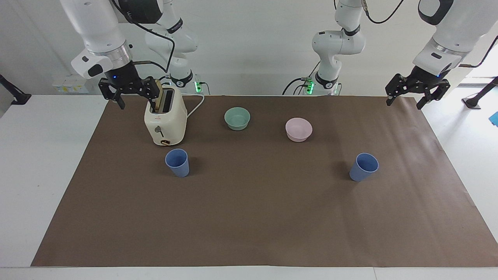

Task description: Stack blue cups with both arms

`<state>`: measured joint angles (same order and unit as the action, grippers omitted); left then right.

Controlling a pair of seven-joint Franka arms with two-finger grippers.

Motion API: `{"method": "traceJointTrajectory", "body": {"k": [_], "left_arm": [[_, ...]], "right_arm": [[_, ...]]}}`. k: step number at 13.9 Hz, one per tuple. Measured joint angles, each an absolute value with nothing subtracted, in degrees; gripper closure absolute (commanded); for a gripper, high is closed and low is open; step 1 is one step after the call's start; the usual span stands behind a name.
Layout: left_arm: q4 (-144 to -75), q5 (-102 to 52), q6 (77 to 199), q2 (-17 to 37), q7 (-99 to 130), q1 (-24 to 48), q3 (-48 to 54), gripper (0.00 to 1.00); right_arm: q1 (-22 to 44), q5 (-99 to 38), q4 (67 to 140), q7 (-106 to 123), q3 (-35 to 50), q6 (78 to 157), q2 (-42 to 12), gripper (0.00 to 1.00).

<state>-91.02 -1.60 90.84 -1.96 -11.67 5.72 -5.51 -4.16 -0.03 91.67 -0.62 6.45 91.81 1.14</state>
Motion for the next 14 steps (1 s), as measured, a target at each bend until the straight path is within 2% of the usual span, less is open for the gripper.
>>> {"method": "traceJointTrajectory", "body": {"k": [7, 14], "left_arm": [[-92.7, -1.6, 91.1, -2.1, -11.7, 5.7, -5.6, 0.00], [-98.7, -1.6, 97.0, -2.1, -11.7, 5.7, -5.8, 0.00]], "right_arm": [[-4.2, 0.0, 91.7, -0.6, 6.4, 91.8, 1.1, 0.00], [-4.2, 0.0, 91.7, -0.6, 6.4, 91.8, 1.1, 0.00]]}}
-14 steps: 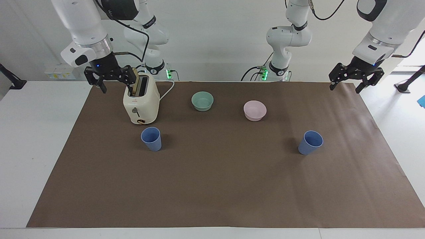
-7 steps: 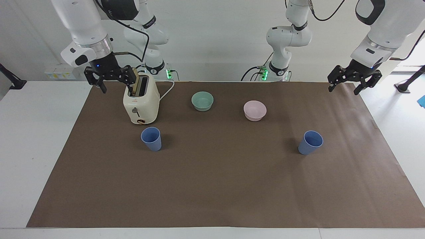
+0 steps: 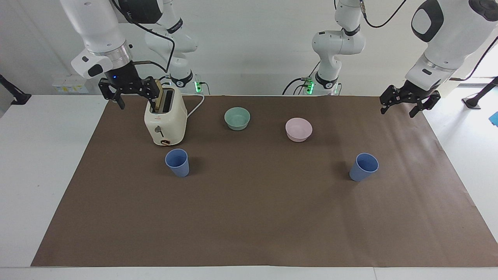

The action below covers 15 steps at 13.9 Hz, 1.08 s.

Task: Stack blue cups with both arms
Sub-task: 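Reach the left gripper to the nearby blue cup and grasp it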

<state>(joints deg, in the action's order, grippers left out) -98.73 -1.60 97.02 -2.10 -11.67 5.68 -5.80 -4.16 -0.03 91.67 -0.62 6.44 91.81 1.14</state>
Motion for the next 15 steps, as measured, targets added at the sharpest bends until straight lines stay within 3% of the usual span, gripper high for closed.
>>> {"method": "traceJointTrajectory", "body": {"k": [11, 12, 15], "left_arm": [[-112.3, -1.6, 118.1, 1.0, -11.7, 5.5, -6.2, 0.00], [-112.6, -1.6, 119.4, 2.0, -11.7, 5.5, -6.2, 0.09], [-113.4, -1.6, 123.2, 5.3, -11.7, 5.5, -6.1, 0.13]], "right_arm": [[-4.2, 0.0, 91.7, -0.6, 6.4, 91.8, 1.1, 0.00], [-4.2, 0.0, 91.7, -0.6, 6.4, 91.8, 1.1, 0.00], [-4.2, 0.0, 91.7, -0.6, 6.4, 91.8, 1.1, 0.00]]}}
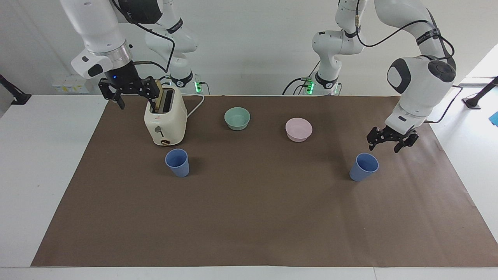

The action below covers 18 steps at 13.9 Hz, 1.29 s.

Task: Stack blue cups with both arms
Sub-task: 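Reach the left gripper to the nearby blue cup and grasp it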

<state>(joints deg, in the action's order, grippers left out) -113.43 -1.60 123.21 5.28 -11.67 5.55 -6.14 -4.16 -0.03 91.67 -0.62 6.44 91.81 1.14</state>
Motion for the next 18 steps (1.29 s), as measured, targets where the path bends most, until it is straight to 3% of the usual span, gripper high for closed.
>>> {"method": "traceJointTrajectory", "body": {"k": [4, 6, 9, 12, 18], "left_arm": [[-115.2, -2.5, 130.1, 7.9, -11.6, 5.6, -6.0, 0.16], [-115.3, -3.0, 133.0, 9.4, -11.5, 5.6, -5.8, 0.24], [-115.5, -3.4, 133.4, 10.1, -10.7, 5.6, -5.8, 0.51], [-115.8, -3.4, 133.4, 10.1, -9.6, 5.7, -5.8, 0.98], [-115.7, -3.8, 131.4, 9.7, -9.3, 5.8, -5.4, 1.00]], "right_arm": [[-4.2, 0.0, 91.7, -0.6, 6.4, 91.8, 1.1, 0.00], [-4.2, 0.0, 91.7, -0.6, 6.4, 91.8, 1.1, 0.00], [-4.2, 0.0, 91.7, -0.6, 6.4, 91.8, 1.1, 0.00], [-4.2, 0.0, 91.7, -0.6, 6.4, 91.8, 1.1, 0.00], [-4.2, 0.0, 91.7, -0.6, 6.4, 91.8, 1.1, 0.00]]}}
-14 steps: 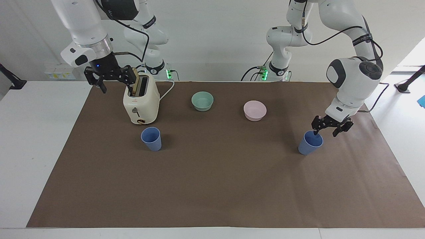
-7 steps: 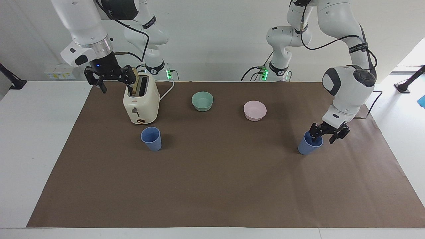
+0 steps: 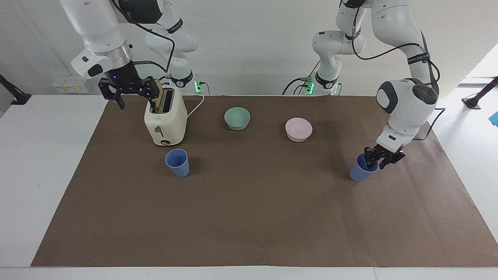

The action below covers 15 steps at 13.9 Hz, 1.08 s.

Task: Stack blue cups with both arms
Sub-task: 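Reach the left gripper to the nearby blue cup and grasp it, then carry the blue cup toward the mat center with the left gripper and release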

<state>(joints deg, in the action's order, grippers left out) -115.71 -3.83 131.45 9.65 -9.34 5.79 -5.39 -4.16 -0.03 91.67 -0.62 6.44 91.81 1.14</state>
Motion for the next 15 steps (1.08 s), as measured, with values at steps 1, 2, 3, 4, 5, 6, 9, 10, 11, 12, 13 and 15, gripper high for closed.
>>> {"method": "traceJointTrajectory", "body": {"k": [1, 2, 3, 4, 5, 6, 9, 10, 11, 12, 13, 15], "left_arm": [[-115.5, -3.8, 131.2, 9.4, -9.3, 5.9, -5.3, 1.00], [-115.2, -3.8, 130.7, 9.1, -9.3, 6.2, -5.3, 1.00], [-114.7, -3.8, 130.3, 8.6, -9.3, 6.7, -5.3, 1.00], [-114.3, -3.8, 129.7, 8.0, -9.3, 7.5, -5.3, 1.00], [-114.1, -3.8, 129.4, 7.5, -8.6, 8.8, -5.3, 1.00], [-114.1, -3.8, 129.3, 7.1, -6.3, 10.6, -5.3, 1.00], [-114.1, -3.8, 129.3, 6.8, 3.6, 17.6, -5.1, 1.00], [-114.1, -3.8, 129.3, 6.8, 6.9, 20.1, -5.0, 1.00], [-114.1, -3.8, 129.5, 7.0, 10.2, 22.6, -5.0, 1.00], [-114.1, -3.8, 129.8, 7.1, 13.0, 24.8, -4.9, 1.00], [-114.1, -3.8, 130.3, 7.3, 15.4, 26.8, -4.9, 1.00], [-114.1, -3.8, 131.4, 8.1, 19.5, 30.4, -4.9, 1.00]], "right_arm": [[-4.2, 0.0, 91.7, -0.6, 6.4, 91.8, 1.1, 0.00], [-4.2, 0.0, 91.7, -0.6, 6.4, 91.8, 1.1, 0.00], [-4.2, 0.0, 91.7, -0.6, 6.4, 91.8, 1.1, 0.00], [-4.2, 0.0, 91.7, -0.6, 6.4, 91.8, 1.1, 0.00], [-4.2, 0.0, 91.7, -0.6, 6.4, 91.8, 1.1, 0.00], [-4.2, 0.0, 91.7, -0.6, 6.4, 91.8, 1.1, 0.00], [-4.2, 0.0, 91.7, -0.6, 6.4, 91.8, 1.1, 0.00], [-4.2, 0.0, 91.7, -0.6, 6.4, 91.8, 1.1, 0.00], [-4.2, 0.0, 91.7, -0.6, 6.4, 91.8, 1.1, 0.00], [-4.2, 0.0, 91.7, -0.6, 6.4, 91.8, 1.1, 0.00], [-4.2, 0.0, 91.7, -0.6, 6.4, 91.8, 1.1, 0.00], [-4.2, 0.0, 91.7, -0.6, 6.4, 91.8, 1.1, 0.00]]}}
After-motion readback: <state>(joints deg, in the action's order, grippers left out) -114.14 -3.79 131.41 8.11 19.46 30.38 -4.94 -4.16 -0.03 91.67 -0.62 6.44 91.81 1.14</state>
